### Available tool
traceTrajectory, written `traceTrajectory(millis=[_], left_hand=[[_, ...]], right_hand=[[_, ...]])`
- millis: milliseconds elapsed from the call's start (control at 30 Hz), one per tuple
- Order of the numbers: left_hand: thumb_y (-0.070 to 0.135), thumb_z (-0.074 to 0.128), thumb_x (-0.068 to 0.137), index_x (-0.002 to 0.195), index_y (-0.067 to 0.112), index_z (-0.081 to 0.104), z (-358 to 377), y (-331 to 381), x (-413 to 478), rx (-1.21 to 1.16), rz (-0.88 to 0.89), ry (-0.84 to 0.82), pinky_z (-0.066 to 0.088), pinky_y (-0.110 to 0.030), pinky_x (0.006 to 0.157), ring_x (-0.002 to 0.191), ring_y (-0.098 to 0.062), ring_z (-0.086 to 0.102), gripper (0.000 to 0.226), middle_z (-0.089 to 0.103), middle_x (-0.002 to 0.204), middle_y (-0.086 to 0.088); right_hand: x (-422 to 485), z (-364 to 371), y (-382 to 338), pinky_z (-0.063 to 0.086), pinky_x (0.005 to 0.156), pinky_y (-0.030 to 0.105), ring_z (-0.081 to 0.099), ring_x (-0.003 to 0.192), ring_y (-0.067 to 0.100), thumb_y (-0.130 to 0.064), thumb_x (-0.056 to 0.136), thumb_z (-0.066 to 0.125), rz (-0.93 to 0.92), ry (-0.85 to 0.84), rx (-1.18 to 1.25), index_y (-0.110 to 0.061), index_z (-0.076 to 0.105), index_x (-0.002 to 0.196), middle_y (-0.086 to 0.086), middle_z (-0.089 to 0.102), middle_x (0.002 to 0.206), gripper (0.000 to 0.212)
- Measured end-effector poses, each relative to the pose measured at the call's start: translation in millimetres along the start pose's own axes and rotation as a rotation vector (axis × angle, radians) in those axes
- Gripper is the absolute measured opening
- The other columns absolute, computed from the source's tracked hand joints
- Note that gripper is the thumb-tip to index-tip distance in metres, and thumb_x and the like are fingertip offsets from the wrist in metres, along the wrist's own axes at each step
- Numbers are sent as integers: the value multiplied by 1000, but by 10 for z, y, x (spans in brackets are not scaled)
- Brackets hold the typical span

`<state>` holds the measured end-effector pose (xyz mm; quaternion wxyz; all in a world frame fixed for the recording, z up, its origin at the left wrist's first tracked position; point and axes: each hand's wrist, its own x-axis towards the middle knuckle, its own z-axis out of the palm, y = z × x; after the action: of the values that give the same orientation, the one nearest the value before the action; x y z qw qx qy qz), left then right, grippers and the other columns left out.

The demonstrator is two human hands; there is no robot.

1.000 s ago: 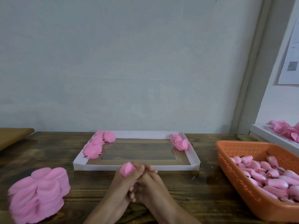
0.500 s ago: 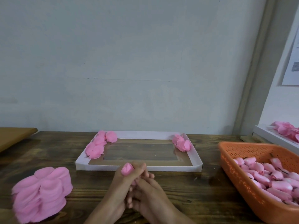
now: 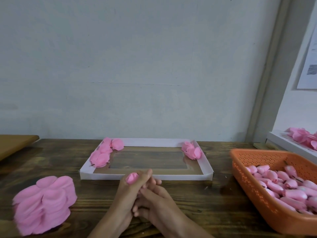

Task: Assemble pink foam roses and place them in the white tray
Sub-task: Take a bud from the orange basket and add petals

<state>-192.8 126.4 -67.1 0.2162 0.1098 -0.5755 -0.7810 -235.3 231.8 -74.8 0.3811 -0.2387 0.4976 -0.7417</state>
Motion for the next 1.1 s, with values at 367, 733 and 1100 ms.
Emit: traceTrajectory(millis=[367,733,1100], left_hand=[[38,80,77,60,10,66,-28,-19,37,28,-13,13,51,-27,41,103,-37,75,36,73,81,-18],[47,73,81,73,-7,64,4,-38,21,42,-25,0,58,-31,54,95,-35,78,56,78,96,-20],[40,77,87,63,0,56,-40,-24,34,34,-6,-62,59,-31,64,90,-38,75,52,61,77,-29]], right_hand=[[-26,13,35,52,64,29,62,70,20,-15,100,64,-65,64,-6,4,65,117,9,65,80,25],[-16,99,59,52,55,30,62,60,23,-15,107,53,10,138,36,7,59,111,16,63,73,23],[-7,88,55,48,54,30,60,58,23,-32,106,55,28,124,-95,0,62,110,11,60,70,33]])
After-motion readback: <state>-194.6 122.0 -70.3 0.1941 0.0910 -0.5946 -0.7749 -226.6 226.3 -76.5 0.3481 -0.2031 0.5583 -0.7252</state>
